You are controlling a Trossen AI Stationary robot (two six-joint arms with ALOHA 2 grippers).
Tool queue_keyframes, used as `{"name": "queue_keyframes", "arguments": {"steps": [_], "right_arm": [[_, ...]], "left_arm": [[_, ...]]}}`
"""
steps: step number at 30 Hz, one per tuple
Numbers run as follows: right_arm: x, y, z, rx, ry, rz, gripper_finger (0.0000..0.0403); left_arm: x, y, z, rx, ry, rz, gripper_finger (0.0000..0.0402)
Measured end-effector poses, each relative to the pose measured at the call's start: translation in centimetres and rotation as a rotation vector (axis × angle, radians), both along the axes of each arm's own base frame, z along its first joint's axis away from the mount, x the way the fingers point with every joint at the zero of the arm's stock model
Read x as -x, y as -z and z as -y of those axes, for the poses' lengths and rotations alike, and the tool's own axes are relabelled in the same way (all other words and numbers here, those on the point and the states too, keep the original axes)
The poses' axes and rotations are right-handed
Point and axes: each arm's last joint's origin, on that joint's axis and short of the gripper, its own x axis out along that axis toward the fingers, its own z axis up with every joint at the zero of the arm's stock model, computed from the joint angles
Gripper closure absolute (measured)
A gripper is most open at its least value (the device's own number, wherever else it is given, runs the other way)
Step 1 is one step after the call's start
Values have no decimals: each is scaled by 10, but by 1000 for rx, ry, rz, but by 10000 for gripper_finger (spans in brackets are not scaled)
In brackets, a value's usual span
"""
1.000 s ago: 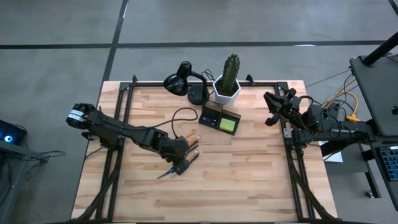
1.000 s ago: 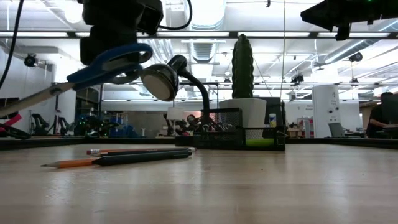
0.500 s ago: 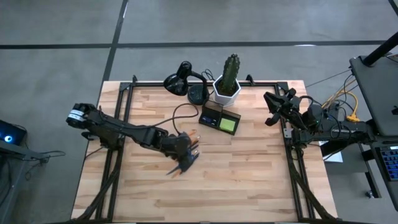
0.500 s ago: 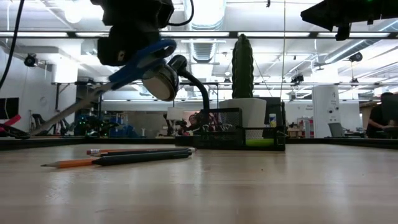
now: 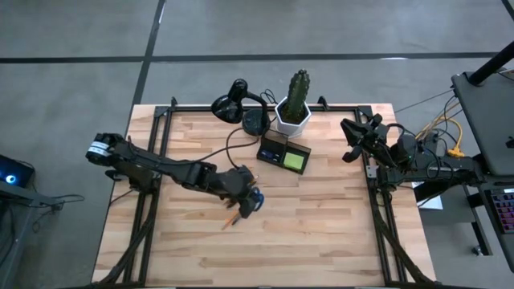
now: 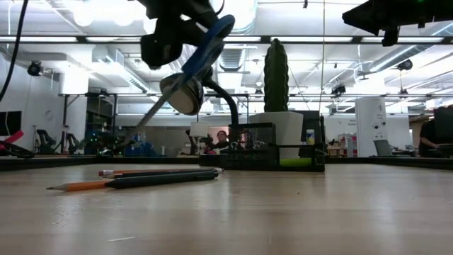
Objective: Pick and place office supplies into organizer
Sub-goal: Put the blue scissors into the black desk organizer
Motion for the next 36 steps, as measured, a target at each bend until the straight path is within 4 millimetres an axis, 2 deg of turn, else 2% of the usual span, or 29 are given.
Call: {"name": "queue_keyframes", "arguments": {"steps": [21, 36], "right_arm": [[0, 0, 0, -32, -9, 24, 350], [0, 0, 0, -40, -12, 31, 350]], "left_arm": [[-15, -20, -18, -204, -118, 278, 334], [-19, -25, -36, -327, -233, 369, 334]]}}
